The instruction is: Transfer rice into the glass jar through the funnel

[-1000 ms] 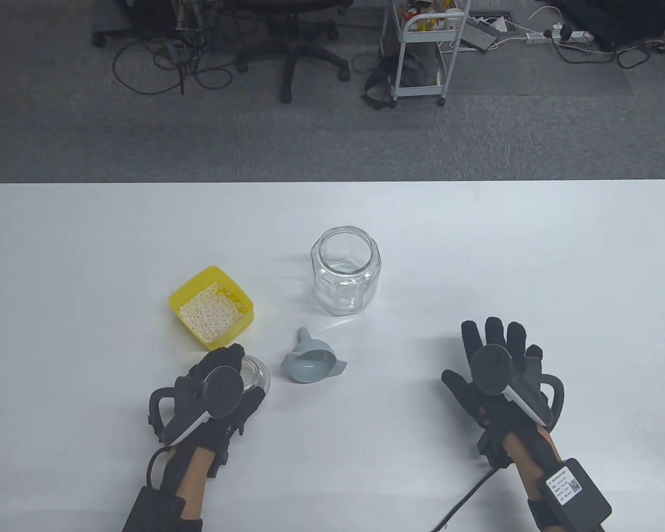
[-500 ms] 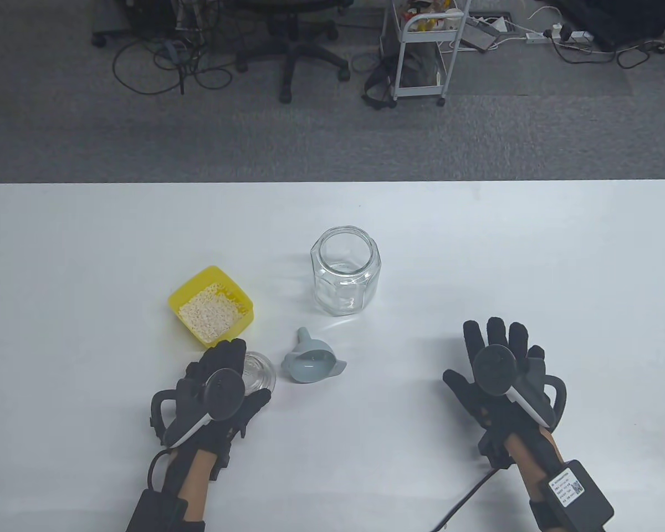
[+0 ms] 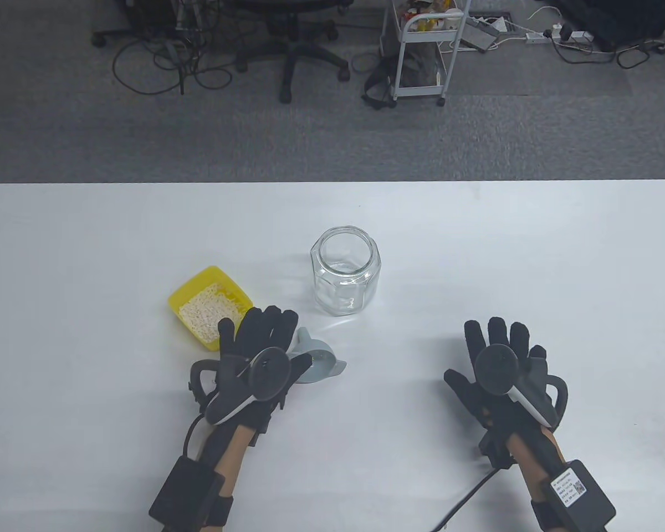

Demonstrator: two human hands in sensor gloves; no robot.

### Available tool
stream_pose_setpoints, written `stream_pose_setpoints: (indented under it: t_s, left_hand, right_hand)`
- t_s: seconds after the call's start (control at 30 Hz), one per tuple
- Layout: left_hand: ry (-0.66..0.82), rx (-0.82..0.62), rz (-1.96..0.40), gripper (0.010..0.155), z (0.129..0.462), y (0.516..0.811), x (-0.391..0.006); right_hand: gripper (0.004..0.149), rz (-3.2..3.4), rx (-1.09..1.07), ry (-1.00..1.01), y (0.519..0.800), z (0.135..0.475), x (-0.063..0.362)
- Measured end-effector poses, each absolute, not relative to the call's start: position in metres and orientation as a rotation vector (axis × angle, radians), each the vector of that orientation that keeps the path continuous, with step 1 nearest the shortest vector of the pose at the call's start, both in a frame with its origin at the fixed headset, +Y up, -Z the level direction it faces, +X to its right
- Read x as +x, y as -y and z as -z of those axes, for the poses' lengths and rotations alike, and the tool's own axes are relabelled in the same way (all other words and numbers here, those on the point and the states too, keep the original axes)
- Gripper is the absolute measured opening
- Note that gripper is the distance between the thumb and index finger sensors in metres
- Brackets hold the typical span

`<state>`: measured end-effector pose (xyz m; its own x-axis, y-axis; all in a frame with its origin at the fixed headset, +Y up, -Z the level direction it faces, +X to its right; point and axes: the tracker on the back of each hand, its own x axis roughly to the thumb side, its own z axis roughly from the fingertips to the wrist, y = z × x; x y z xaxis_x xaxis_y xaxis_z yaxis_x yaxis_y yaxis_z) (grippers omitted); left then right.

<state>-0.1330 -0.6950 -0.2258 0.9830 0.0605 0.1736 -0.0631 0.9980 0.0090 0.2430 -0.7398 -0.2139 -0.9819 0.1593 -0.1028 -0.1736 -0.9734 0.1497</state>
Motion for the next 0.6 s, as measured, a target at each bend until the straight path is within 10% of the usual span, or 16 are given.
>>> stream_pose_setpoints:
  t_s: [0.6]
  left_hand:
    - [0.179, 0.118, 0.216, 0.052, 0.229, 0.724, -0.12]
  right_hand:
    - [0.088, -2.964, -0.133, -0.258, 0.74, 0.215, 0.244]
